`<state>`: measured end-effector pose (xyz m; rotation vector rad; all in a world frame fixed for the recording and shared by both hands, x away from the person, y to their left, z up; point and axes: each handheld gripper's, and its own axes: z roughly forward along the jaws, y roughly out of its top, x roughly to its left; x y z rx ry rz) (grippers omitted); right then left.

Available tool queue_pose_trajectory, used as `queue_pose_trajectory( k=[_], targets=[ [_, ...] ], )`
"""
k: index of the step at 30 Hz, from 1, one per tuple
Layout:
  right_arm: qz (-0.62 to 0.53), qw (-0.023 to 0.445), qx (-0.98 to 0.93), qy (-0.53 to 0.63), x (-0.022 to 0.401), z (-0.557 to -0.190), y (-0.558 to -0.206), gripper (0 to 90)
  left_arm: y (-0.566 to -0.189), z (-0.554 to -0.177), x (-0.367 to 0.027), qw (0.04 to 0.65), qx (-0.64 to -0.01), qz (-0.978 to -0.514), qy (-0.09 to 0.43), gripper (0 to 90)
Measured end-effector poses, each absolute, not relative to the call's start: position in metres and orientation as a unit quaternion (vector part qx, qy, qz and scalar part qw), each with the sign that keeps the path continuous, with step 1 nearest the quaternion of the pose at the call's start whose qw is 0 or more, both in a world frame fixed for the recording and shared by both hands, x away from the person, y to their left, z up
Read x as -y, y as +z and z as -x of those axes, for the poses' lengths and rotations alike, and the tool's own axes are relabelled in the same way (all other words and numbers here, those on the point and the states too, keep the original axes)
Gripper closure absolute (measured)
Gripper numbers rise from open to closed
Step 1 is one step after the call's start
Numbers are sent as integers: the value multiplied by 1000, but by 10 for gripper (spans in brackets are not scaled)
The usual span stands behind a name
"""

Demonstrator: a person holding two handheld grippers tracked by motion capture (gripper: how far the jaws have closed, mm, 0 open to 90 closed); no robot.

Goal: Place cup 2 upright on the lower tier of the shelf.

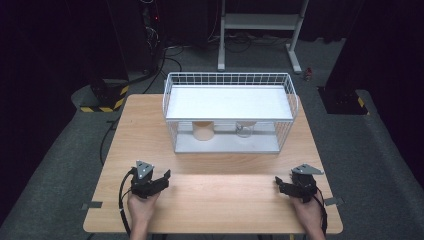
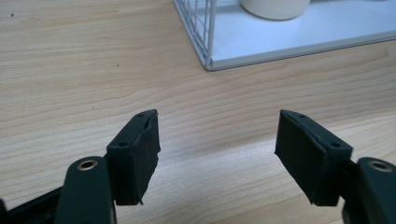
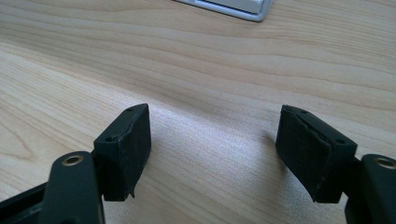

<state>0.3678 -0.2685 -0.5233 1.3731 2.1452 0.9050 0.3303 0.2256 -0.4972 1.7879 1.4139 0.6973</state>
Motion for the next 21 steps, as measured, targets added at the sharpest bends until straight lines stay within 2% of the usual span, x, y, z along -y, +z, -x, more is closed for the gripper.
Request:
queue_pose_trajectory(
  k=[21],
  targets=[
    [-496, 218, -774, 327, 268, -368, -523, 266, -520, -339, -231, 319, -565, -708, 279, 311]
  ],
)
